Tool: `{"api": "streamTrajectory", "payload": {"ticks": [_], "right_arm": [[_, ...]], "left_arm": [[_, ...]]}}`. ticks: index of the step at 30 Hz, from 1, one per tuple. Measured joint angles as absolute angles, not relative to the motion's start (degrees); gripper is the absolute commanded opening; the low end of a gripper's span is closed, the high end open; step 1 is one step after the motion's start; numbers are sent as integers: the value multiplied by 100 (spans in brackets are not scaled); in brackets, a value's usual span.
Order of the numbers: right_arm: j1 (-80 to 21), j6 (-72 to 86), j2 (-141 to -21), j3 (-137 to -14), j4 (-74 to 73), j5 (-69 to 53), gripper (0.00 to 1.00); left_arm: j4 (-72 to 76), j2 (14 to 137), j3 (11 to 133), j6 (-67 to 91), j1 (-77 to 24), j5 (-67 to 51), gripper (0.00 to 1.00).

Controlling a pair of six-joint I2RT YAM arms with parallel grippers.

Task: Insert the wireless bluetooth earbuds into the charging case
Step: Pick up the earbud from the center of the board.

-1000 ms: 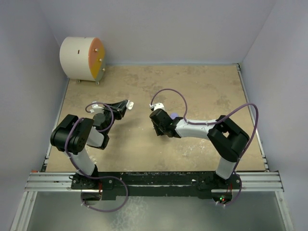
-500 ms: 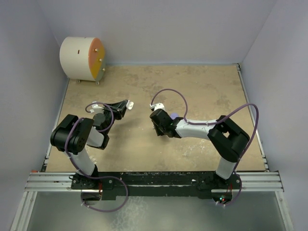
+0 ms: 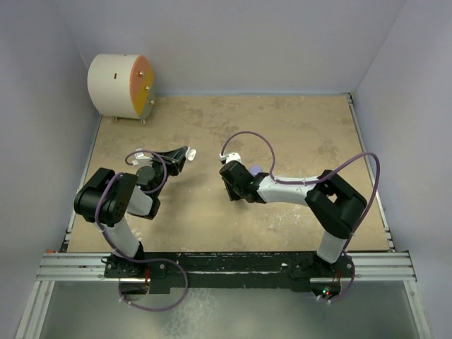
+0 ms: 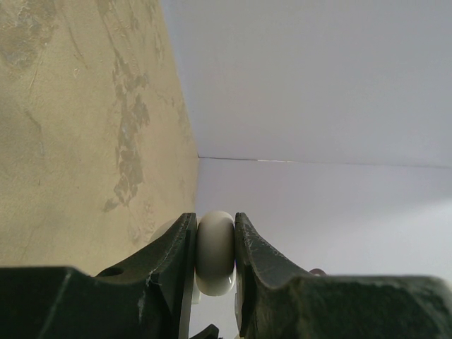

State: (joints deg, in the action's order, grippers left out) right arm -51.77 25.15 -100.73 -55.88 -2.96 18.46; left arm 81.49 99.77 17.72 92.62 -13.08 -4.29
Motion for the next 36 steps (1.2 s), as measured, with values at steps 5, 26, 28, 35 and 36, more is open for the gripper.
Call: {"api": "streamTrajectory", "payload": {"ticks": [5, 26, 28, 35, 36], "right_arm": [[-5177, 2534, -10073, -5588, -296, 1841, 32], [-5186, 2646, -10073, -5588, -296, 1752, 1], [-5186, 2650, -10068, -5588, -301, 1782, 0], [-5207, 2526, -9647, -5586, -486, 1859, 0], [-5207, 2482, -9461, -5588, -467, 1857, 0]], "left_arm": [[8182, 9977, 1772, 9262, -1308, -429, 0], [8184, 9985, 1772, 9266, -1308, -434, 0], [8184, 9988, 1772, 9268, -1308, -436, 0], [8182, 9988, 1772, 9334, -1308, -454, 0], [8182, 9988, 1772, 9347, -1308, -456, 0]]}}
